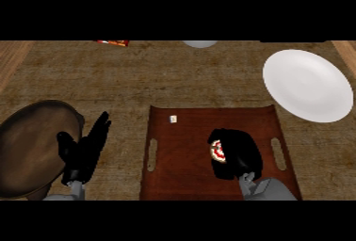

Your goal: Pick the cupcake from the tray and place it in the plate

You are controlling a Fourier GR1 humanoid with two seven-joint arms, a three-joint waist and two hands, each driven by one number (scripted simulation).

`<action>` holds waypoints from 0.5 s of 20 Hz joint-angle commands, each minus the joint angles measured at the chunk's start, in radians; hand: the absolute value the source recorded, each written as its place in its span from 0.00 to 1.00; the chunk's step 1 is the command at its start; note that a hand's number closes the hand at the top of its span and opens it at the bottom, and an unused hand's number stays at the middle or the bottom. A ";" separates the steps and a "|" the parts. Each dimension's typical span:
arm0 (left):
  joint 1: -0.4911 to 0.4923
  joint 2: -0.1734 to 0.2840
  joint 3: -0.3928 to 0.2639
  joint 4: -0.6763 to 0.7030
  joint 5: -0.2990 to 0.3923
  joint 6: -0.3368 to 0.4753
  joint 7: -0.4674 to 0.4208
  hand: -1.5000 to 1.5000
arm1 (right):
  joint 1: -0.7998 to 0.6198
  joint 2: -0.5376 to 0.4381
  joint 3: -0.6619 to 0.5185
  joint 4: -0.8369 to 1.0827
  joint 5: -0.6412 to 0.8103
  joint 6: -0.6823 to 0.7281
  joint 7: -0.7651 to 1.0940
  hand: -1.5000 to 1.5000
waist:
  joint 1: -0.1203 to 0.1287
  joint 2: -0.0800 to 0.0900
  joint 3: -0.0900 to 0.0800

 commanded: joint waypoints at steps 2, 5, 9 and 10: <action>0.058 -0.037 -0.028 -0.015 -0.011 0.002 0.017 0.50 | 0.041 -0.046 -0.006 -0.049 0.047 0.029 -0.048 1.00 | -0.002 0.004 -0.006; 0.022 0.032 0.054 -0.016 0.029 -0.050 0.061 0.50 | 0.052 -0.005 0.003 -0.007 0.108 -0.029 -0.081 1.00 | -0.002 0.005 -0.006; -0.010 -0.035 0.005 0.045 -0.017 0.001 0.027 0.50 | -0.153 0.099 -0.105 0.141 0.172 -0.116 0.014 1.00 | 0.008 0.011 -0.006; 0.008 -0.043 -0.034 -0.025 -0.033 0.011 0.068 0.50 | -0.172 0.135 -0.147 0.204 0.214 -0.183 0.096 1.00 | 0.025 0.013 -0.005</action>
